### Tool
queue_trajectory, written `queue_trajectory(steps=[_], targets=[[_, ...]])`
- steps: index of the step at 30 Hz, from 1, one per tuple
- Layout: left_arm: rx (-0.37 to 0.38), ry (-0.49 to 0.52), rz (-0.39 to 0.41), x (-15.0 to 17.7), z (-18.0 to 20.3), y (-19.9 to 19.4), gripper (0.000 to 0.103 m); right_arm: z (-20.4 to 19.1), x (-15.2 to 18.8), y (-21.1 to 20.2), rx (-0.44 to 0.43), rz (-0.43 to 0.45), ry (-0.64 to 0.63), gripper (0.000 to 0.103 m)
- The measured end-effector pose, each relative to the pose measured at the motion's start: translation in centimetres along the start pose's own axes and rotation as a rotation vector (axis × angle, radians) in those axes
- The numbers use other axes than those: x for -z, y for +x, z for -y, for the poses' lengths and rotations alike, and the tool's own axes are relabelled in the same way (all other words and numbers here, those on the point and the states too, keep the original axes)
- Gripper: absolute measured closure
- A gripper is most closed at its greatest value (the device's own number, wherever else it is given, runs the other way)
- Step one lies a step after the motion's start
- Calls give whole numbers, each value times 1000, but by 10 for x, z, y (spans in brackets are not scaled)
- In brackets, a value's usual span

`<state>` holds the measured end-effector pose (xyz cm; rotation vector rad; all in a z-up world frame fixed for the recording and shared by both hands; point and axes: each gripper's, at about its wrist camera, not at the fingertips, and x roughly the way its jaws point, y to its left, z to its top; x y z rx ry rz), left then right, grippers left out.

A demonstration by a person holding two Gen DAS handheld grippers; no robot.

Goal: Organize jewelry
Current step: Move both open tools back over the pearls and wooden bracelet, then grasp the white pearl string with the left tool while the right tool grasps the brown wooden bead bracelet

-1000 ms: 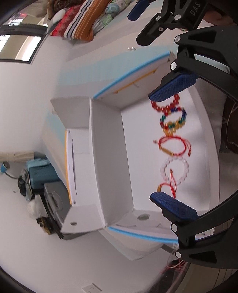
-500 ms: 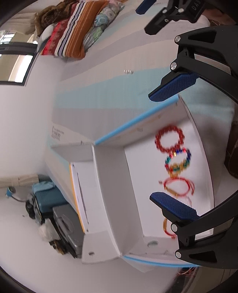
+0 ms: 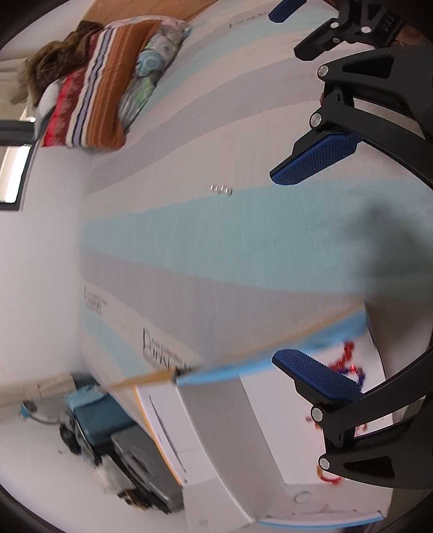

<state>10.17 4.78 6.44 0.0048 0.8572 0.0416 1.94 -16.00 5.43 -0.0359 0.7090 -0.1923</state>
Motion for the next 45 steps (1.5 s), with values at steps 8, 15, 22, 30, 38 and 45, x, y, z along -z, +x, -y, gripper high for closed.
queue_trajectory(steps=[8, 15, 22, 30, 38, 45], targets=[[45, 78, -28, -12, 48, 38, 6, 37, 24, 33, 29, -65, 41, 8], [97, 115, -87, -30, 80, 82, 6, 50, 49, 59, 42, -126, 57, 8], [104, 117, -147, -50, 96, 136, 6, 56, 69, 91, 34, -185, 70, 11], [118, 143, -191, -55, 110, 194, 6, 55, 84, 117, 15, -253, 45, 27], [104, 162, -222, -56, 117, 223, 12, 47, 91, 113, 19, -249, 18, 48], [110, 203, -238, -49, 128, 227, 38, 46, 93, 106, 12, -238, -9, 70]])
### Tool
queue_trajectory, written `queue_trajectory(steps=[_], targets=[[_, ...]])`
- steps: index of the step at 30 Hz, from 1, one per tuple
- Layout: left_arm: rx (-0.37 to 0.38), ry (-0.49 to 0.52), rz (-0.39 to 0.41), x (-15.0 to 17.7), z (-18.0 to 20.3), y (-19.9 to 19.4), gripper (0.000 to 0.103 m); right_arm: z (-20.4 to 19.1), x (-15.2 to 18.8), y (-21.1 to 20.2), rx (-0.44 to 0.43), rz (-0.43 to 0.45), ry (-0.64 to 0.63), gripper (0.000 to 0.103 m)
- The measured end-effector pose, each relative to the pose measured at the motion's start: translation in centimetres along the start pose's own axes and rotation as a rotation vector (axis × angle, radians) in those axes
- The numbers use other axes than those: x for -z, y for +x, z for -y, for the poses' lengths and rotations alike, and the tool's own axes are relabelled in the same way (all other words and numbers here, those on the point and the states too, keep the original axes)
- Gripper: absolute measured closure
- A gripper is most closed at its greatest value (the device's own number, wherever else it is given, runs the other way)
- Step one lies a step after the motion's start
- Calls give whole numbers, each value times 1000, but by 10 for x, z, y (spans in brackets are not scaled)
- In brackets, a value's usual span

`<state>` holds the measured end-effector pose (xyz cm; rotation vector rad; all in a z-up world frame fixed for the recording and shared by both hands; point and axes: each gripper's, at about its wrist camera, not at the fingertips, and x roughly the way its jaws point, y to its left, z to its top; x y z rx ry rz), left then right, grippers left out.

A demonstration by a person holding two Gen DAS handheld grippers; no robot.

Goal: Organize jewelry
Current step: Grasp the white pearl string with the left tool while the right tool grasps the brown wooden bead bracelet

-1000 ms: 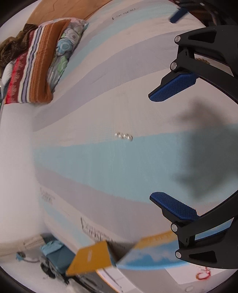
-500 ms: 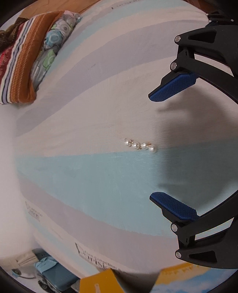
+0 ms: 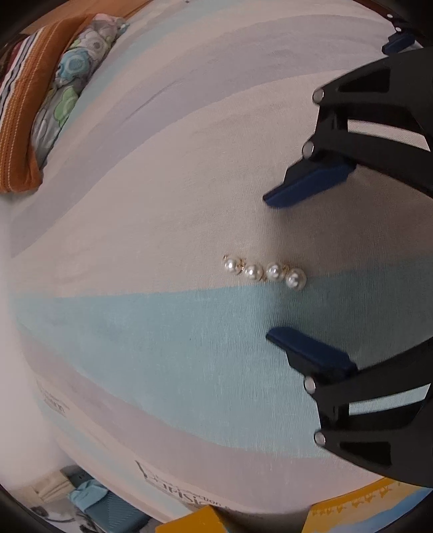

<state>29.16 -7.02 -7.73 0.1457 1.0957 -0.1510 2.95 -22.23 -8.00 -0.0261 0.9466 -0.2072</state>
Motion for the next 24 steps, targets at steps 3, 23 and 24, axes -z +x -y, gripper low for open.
queue_trajectory(steps=[3, 23, 24], targets=[[8, 13, 5, 3, 3, -4, 51, -1, 1, -2, 5, 5, -14, 78], [40, -10, 26, 4, 4, -28, 92, 16, -1, -10, -44, 53, 48, 91], [38, -10, 24, 5, 3, -28, 92, 16, -1, -10, -45, 55, 50, 91]])
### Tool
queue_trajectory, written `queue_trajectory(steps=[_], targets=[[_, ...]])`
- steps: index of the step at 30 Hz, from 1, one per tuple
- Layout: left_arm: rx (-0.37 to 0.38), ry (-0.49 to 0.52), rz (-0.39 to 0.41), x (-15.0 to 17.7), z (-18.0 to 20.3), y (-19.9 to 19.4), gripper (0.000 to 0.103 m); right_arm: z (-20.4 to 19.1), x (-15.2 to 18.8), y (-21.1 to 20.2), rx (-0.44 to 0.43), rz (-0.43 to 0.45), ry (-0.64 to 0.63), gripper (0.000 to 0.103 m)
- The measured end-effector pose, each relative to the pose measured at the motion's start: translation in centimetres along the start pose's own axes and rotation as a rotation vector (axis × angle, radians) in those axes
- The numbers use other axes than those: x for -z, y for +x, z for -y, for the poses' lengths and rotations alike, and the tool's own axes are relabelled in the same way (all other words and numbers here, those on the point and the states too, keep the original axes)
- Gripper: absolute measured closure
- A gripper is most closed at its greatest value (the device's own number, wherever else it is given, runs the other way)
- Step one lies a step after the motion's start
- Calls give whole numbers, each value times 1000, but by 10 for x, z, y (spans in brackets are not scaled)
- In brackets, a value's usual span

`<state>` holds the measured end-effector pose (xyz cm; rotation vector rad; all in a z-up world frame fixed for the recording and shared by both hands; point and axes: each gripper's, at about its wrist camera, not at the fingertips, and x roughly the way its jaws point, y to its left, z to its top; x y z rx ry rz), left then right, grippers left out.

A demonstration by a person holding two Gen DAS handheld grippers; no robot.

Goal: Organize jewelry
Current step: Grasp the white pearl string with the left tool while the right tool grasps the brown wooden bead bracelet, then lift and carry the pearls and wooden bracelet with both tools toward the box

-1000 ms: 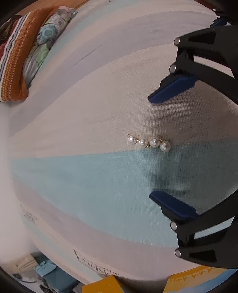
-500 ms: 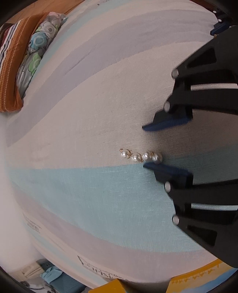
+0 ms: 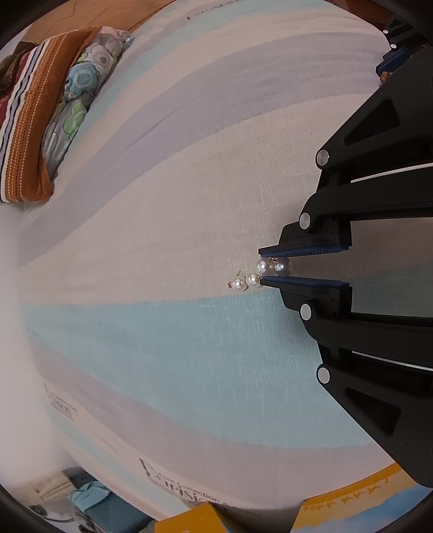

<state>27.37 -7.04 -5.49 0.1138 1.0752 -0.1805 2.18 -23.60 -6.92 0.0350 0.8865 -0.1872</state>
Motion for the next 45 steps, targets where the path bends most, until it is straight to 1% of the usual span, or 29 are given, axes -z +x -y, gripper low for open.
queue_trajectory(steps=[5, 11, 18, 25, 32, 34, 36, 42, 43, 45], targets=[[-7, 4, 7, -1, 2, -3, 92, 2, -2, -3, -4, 15, 12, 91], [-6, 2, 22, 4, -2, -17, 92, 2, -4, -11, -19, 46, 17, 91], [-5, -9, 43, 9, -7, -42, 92, 4, -8, -20, -22, 68, 42, 91], [-13, -8, 66, 19, -12, -72, 92, 7, -17, -40, -24, 97, 62, 91], [-20, 5, 93, 41, -15, -108, 92, -1, -27, -57, -28, 104, 66, 92], [-2, -1, 86, 48, -19, -114, 92, -3, -28, -60, -33, 105, 76, 92], [-17, -8, 89, 56, -23, -121, 92, -8, -31, -63, -29, 102, 81, 92], [-14, -44, 89, 81, -38, -139, 92, -16, -39, -69, -28, 102, 78, 93], [-10, -48, 89, 84, -40, -142, 92, -14, -40, -68, -27, 94, 78, 93], [-11, -59, 89, 92, -45, -146, 92, -6, -41, -63, -24, 52, 78, 93]])
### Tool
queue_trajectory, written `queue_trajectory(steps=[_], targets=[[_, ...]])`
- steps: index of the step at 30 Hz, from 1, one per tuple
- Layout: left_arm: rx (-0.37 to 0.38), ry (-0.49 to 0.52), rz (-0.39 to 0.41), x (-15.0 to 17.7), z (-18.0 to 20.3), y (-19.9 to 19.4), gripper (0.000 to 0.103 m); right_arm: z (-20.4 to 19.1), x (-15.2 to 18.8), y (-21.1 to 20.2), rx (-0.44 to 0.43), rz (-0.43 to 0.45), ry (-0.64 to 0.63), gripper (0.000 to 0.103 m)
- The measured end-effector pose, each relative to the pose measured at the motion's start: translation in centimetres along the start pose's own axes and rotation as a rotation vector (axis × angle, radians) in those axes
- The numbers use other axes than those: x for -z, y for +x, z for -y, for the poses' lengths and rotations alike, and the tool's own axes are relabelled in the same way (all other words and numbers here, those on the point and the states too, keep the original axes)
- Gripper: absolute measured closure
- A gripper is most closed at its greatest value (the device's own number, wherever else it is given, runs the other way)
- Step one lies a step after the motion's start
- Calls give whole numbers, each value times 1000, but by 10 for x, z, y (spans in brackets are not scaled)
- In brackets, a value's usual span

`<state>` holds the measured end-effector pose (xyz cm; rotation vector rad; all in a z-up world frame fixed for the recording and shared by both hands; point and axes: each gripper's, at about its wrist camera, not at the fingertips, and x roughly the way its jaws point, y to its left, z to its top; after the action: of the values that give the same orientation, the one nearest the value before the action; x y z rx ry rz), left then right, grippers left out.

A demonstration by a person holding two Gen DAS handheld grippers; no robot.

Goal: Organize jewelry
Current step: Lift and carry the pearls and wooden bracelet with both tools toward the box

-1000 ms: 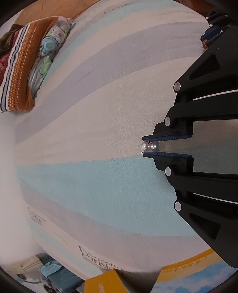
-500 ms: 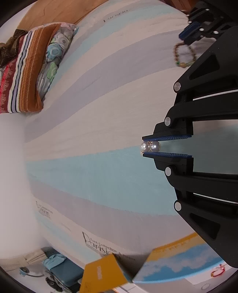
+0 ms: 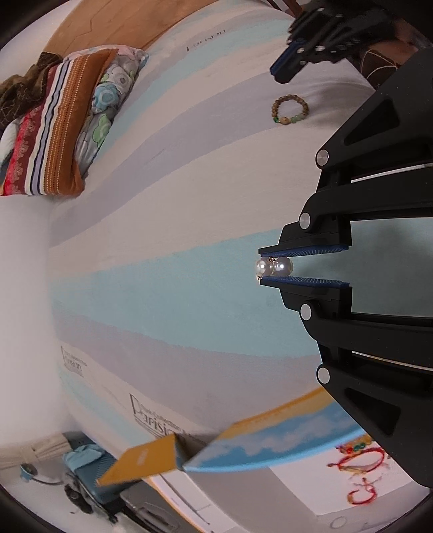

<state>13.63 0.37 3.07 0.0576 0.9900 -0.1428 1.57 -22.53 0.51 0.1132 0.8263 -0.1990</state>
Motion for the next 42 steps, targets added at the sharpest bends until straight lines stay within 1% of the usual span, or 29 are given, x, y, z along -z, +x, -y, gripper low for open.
queue_trajectory(steps=[1, 3, 5, 7, 10, 12, 14, 19, 20, 21, 22, 23, 24, 31, 39, 42], targets=[[-1, -5, -3, 2, -2, -1, 92, 5, 0, 3, 9, -12, 6, 92], [-6, -17, -10, 6, -8, -1, 92, 18, 0, 14, 28, -61, 16, 75], [-11, -25, -11, 8, -12, -1, 92, 28, 1, 24, 45, -93, 25, 72], [-11, -32, -14, 9, -14, -1, 92, 35, 4, 35, 74, -123, 22, 72], [-9, -38, -16, 7, -13, 0, 92, 40, 10, 49, 67, -162, 33, 72], [-5, -31, -13, 7, -11, -1, 92, 41, 12, 56, 65, -173, 36, 72], [-4, -23, -13, 6, -7, -1, 92, 41, 13, 63, 86, -184, 31, 72], [-4, -11, -17, 5, -6, 1, 92, 40, 17, 82, 94, -227, 32, 73], [-5, -11, -18, 4, -7, 1, 92, 40, 18, 84, 96, -231, 31, 78], [-6, -10, -17, 4, -7, 1, 92, 40, 18, 84, 103, -232, 28, 85], [-7, -11, -18, 4, -8, 1, 92, 40, 18, 84, 107, -231, 29, 87], [-8, -13, -18, 3, -7, 1, 92, 41, 17, 83, 103, -230, 38, 95], [-10, -14, -16, 3, -7, 0, 92, 40, 17, 81, 99, -228, 42, 96], [-10, -13, -9, 3, -5, -5, 92, 32, 11, 61, 83, -168, 48, 96], [-9, -16, 4, 4, -8, -14, 92, 20, -10, 32, 61, -95, 31, 96], [-26, -24, 11, 0, -12, -21, 92, 15, -20, 24, 63, -81, 22, 96]])
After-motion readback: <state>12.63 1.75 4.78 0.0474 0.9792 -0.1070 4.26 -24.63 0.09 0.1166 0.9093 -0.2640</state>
